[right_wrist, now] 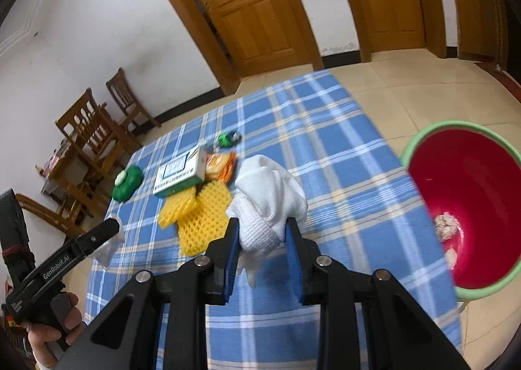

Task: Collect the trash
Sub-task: 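Carry the white cloth over the red bucket and open right tool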

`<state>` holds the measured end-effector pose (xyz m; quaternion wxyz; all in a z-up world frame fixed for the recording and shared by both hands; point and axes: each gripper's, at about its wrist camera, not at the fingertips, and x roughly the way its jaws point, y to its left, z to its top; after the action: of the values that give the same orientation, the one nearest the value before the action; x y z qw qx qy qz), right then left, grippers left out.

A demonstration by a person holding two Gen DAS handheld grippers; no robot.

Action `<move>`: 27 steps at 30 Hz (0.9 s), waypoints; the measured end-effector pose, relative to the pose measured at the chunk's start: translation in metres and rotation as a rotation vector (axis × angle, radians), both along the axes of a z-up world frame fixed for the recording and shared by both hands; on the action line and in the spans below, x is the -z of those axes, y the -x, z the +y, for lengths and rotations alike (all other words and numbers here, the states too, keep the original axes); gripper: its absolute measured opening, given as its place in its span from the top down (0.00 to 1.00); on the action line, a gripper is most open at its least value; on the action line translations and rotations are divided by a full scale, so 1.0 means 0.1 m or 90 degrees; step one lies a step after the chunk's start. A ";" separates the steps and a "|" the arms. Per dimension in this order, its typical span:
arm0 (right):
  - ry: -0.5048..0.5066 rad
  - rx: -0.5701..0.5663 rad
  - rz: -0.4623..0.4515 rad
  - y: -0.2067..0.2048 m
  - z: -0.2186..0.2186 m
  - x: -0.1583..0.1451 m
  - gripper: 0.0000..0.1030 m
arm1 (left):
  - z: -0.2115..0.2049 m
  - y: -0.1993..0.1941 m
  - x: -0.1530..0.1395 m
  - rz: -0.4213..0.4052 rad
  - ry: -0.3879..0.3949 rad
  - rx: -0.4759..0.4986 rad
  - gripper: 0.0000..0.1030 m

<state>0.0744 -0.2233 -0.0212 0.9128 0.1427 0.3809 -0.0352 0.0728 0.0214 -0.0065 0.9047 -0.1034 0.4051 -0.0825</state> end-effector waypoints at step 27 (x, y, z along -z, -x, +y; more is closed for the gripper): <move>0.009 0.197 -0.055 0.62 -1.14 -0.32 0.69 | -0.77 0.17 -0.23 -0.023 -0.018 0.113 0.27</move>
<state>0.0120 -0.3373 0.0107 0.9129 0.1948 0.3148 -0.1717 0.0557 -0.0555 0.0169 0.9025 -0.0527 0.3970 -0.1586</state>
